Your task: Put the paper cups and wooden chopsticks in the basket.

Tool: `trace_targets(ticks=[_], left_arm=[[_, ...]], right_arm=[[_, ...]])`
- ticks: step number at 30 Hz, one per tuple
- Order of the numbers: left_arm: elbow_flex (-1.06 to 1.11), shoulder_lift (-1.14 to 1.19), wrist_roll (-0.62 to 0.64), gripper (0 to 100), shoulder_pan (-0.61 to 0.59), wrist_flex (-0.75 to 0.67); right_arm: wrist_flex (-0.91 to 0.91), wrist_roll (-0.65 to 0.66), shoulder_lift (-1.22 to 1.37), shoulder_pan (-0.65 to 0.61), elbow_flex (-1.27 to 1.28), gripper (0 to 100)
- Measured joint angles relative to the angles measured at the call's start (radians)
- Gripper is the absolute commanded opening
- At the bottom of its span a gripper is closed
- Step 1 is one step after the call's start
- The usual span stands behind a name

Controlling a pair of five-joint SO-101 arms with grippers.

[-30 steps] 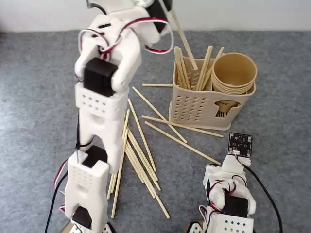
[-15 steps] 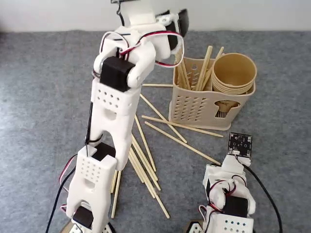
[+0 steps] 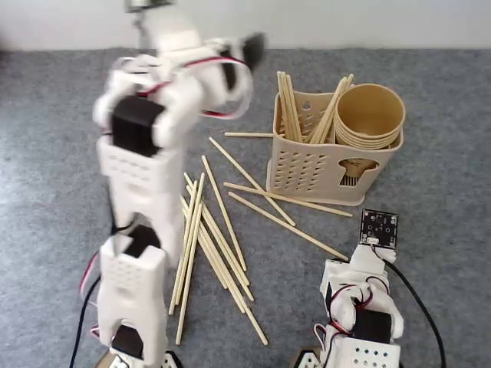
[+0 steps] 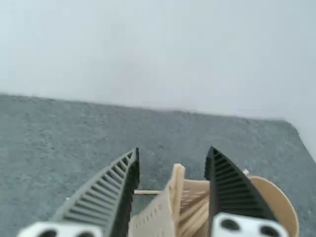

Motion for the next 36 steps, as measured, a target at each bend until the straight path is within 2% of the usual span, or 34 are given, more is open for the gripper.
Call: trace_targets(ticks=[6,12,15,22,28,36], left_arm=[[0.061,-0.02,-0.055,20,-0.187,0.0],[0.275,-0.018,-0.104,9,-0.29,0.0],[0.374,-0.018,-0.181,6,-0.301,0.0],[0.612,-0.018,-0.327,6,-0.302,0.0],[0.855,-0.018,-0.364,6,-0.302,0.0],[1.105,-0.018,-0.494,6,-0.285,0.0]], right_arm=[[0.0,0.0,0.0,0.0,0.0,1.1],[0.0,0.0,0.0,0.0,0.0,1.1],[0.0,0.0,0.0,0.0,0.0,1.1],[0.0,0.0,0.0,0.0,0.0,1.1],[0.0,0.0,0.0,0.0,0.0,1.1],[0.0,0.0,0.0,0.0,0.0,1.1]])
